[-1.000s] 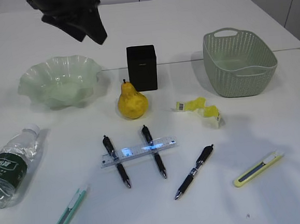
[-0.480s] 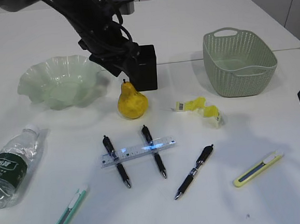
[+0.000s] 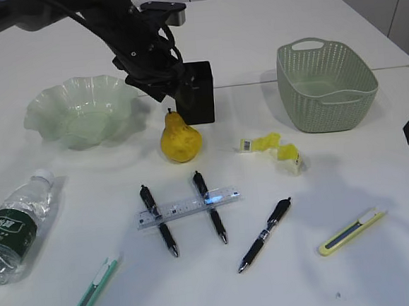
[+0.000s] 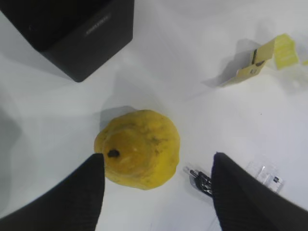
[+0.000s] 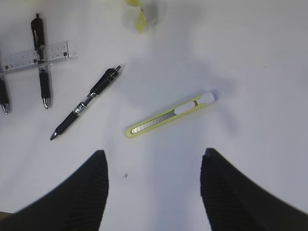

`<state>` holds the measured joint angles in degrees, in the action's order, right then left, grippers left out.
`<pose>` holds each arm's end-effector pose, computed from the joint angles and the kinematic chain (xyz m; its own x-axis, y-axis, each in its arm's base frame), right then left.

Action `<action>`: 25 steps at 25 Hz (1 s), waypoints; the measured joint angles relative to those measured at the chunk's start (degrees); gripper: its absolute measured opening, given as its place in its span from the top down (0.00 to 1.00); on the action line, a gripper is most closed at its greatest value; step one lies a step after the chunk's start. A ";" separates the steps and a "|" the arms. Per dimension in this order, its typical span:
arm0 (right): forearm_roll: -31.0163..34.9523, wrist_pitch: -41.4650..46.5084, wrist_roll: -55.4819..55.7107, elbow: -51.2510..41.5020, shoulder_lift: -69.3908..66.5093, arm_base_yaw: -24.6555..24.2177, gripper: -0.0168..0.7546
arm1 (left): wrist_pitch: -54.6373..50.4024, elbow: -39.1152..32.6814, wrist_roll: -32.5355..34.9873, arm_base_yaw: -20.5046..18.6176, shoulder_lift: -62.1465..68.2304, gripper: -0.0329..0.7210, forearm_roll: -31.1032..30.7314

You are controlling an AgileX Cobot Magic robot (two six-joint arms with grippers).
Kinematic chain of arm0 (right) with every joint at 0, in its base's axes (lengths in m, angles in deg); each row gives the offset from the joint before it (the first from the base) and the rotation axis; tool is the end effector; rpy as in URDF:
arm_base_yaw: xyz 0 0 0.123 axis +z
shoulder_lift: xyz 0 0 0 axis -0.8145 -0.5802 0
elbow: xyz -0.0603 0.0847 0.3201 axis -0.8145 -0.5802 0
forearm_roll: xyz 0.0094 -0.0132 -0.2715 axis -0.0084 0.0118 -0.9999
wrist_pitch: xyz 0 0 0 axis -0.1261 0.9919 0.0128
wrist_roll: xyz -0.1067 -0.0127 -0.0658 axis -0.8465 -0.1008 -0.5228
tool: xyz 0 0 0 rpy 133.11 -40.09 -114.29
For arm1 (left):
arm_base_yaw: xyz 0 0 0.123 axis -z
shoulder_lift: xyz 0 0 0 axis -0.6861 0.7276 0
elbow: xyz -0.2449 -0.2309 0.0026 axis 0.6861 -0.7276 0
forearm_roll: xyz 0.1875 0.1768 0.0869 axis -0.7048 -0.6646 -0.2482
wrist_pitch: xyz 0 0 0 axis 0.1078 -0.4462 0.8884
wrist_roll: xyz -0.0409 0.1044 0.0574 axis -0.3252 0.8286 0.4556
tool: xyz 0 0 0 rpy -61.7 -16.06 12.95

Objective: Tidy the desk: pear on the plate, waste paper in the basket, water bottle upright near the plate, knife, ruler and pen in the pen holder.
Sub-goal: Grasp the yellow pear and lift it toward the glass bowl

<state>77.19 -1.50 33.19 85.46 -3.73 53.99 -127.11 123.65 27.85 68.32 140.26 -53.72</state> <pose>0.2407 0.0257 0.3151 -0.9063 0.0383 -0.4208 -0.0579 0.9752 0.2134 0.5200 -0.2699 0.2343 -0.7478 0.4886 -0.4495 0.5928 0.7963 -0.1207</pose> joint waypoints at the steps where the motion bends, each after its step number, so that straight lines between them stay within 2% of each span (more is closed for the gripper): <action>1: 0.00 0.00 0.00 0.00 0.00 0.00 0.36 | 0.57 0.00 0.00 0.00 0.10 0.30 0.00; 25: 2.14 0.00 -0.22 0.00 0.00 0.00 0.36 | 3.06 0.00 -0.58 0.00 5.56 0.30 -1.11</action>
<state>79.33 -1.50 32.97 85.46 -3.73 53.99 -124.05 123.65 27.27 68.32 145.83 -54.84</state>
